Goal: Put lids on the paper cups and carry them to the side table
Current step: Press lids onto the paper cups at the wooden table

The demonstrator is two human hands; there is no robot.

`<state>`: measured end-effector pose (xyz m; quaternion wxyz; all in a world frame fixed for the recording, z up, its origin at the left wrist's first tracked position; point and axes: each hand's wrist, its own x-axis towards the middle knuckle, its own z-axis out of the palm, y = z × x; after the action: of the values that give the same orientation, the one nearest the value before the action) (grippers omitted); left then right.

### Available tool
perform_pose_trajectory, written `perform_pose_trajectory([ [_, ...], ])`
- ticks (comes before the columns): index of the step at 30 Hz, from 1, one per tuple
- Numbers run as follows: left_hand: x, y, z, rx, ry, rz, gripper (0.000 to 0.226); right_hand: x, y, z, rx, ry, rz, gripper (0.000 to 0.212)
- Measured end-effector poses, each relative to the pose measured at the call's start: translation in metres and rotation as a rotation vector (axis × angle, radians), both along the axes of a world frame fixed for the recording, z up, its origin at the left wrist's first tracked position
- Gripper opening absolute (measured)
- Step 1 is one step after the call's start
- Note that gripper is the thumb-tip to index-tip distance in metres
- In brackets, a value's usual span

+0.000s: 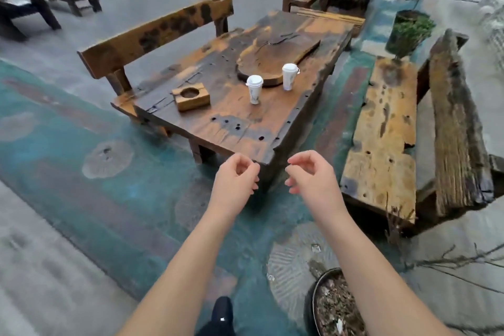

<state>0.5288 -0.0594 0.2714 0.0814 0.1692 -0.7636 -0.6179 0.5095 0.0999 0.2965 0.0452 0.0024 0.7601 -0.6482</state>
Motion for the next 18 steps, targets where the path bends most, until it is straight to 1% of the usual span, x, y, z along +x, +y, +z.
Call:
perform_pose_trajectory([
  [4,-0.048,-0.064,0.010,-0.006,-0.018,-0.032,0.015,-0.045,-0.044,0.004,0.003,-0.038,-0.090,0.013],
  [7,-0.078,-0.091,0.003,0.021,-0.042,-0.045,0.015,-0.077,-0.064,-0.002,0.023,-0.061,-0.129,0.013],
  [13,-0.134,-0.112,-0.030,0.043,-0.136,-0.090,0.018,-0.144,-0.081,-0.029,0.036,-0.113,-0.177,0.016],
  [18,-0.205,-0.104,-0.048,0.040,-0.197,-0.126,0.014,-0.215,-0.067,-0.055,-0.002,-0.206,-0.257,0.015],
])
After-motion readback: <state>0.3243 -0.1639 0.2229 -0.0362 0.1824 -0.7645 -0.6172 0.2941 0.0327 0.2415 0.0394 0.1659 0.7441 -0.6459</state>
